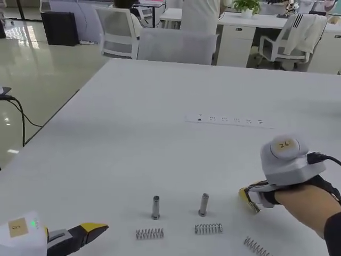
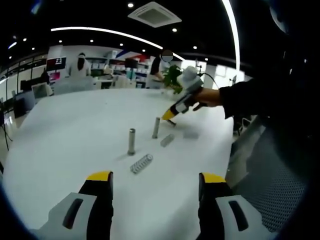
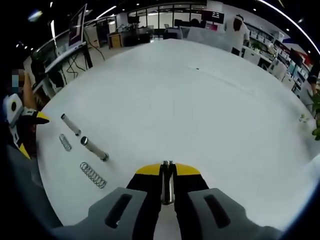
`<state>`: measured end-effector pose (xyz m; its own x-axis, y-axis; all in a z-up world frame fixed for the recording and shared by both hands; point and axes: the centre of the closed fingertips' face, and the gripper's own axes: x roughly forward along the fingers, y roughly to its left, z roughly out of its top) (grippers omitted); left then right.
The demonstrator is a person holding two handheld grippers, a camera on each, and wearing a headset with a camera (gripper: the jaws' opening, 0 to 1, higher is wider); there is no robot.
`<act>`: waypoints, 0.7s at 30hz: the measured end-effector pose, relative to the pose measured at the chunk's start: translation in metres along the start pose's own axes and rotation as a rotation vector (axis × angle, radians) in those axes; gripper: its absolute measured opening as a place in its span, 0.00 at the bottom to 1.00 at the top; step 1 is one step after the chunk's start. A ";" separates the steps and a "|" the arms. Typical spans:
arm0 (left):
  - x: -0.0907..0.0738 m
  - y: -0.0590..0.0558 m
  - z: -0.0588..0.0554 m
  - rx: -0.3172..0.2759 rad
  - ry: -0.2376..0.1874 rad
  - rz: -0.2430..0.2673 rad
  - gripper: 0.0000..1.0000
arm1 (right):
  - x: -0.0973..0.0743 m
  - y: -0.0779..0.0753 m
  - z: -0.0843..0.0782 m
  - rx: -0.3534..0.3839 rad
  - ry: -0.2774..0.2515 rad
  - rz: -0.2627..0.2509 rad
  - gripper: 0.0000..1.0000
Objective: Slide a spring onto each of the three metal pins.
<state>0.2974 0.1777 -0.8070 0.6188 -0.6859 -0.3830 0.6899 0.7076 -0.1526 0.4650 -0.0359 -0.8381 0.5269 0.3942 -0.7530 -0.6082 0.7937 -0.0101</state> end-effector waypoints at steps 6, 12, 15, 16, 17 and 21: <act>0.000 -0.001 0.004 0.009 -0.006 -0.004 0.65 | -0.015 0.002 -0.001 -0.011 -0.027 -0.009 0.05; 0.000 -0.003 0.006 0.015 -0.014 -0.006 0.65 | -0.025 0.004 -0.001 -0.020 -0.047 -0.012 0.05; 0.000 -0.004 0.005 0.018 -0.013 -0.007 0.65 | -0.029 0.005 -0.002 -0.019 -0.050 -0.013 0.05; 0.000 -0.004 0.006 0.019 -0.014 -0.008 0.65 | -0.029 0.005 -0.002 -0.019 -0.052 -0.013 0.05; 0.000 -0.005 0.006 0.019 -0.016 -0.008 0.65 | -0.030 0.005 -0.002 -0.017 -0.054 -0.013 0.05; -0.001 -0.005 0.008 0.023 -0.019 -0.008 0.65 | -0.033 0.006 -0.005 -0.012 -0.056 -0.014 0.05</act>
<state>0.2966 0.1735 -0.7985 0.6205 -0.6944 -0.3643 0.7029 0.6985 -0.1343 0.4411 -0.0466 -0.8167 0.5675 0.4089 -0.7147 -0.6074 0.7939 -0.0281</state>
